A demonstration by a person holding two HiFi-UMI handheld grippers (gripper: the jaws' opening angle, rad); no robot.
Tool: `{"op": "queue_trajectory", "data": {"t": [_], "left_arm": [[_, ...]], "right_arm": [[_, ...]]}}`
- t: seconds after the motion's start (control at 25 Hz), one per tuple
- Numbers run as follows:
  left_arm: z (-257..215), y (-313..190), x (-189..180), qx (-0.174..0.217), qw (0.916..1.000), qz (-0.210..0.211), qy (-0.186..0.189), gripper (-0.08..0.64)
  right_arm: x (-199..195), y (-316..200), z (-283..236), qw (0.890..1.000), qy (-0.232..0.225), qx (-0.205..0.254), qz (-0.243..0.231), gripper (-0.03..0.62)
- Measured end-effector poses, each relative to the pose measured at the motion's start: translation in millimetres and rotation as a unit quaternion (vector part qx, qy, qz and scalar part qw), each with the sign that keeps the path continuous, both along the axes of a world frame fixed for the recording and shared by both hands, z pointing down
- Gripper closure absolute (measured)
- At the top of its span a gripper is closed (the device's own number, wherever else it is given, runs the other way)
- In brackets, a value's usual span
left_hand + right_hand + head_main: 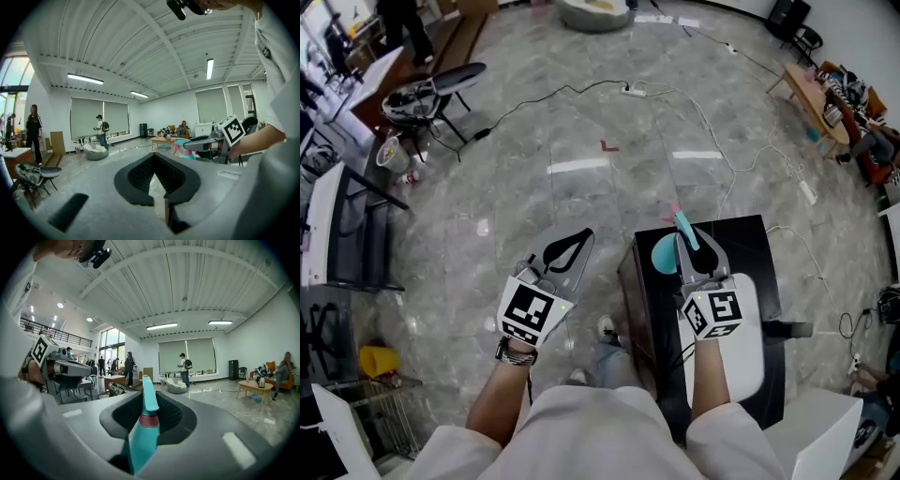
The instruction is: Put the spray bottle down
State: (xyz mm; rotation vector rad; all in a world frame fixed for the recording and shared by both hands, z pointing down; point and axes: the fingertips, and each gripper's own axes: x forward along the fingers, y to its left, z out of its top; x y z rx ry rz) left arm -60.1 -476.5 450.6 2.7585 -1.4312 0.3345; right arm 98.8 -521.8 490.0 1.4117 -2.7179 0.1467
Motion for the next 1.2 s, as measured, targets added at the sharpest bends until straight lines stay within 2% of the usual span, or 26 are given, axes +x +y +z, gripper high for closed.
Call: {"op": "queue_trajectory", "data": {"t": [0.24,0.56,0.8,1.2], "left_arm": [[23,-26,-5,-0.022,0.9996,-0.015,-0.010,0.557],[46,-52,-8,-0.048,0.9984,-0.028,-0.007,0.557],[60,-57,-11,-0.062,0.9976,-0.031,-0.006,0.557],[69,-58,-14,-0.076,0.9963,-0.039,-0.009,0.557]], "right_arm": [[-12,-27,39,1.000,0.011,-0.019,-0.016,0.499],[-11,-57,79,0.999,0.007,-0.033,-0.027,0.499],[-15,-67,98,0.999,-0.003,-0.031,-0.033,0.499],[-19,-70,117,0.999,0.007,-0.031,-0.041,0.500]]}}
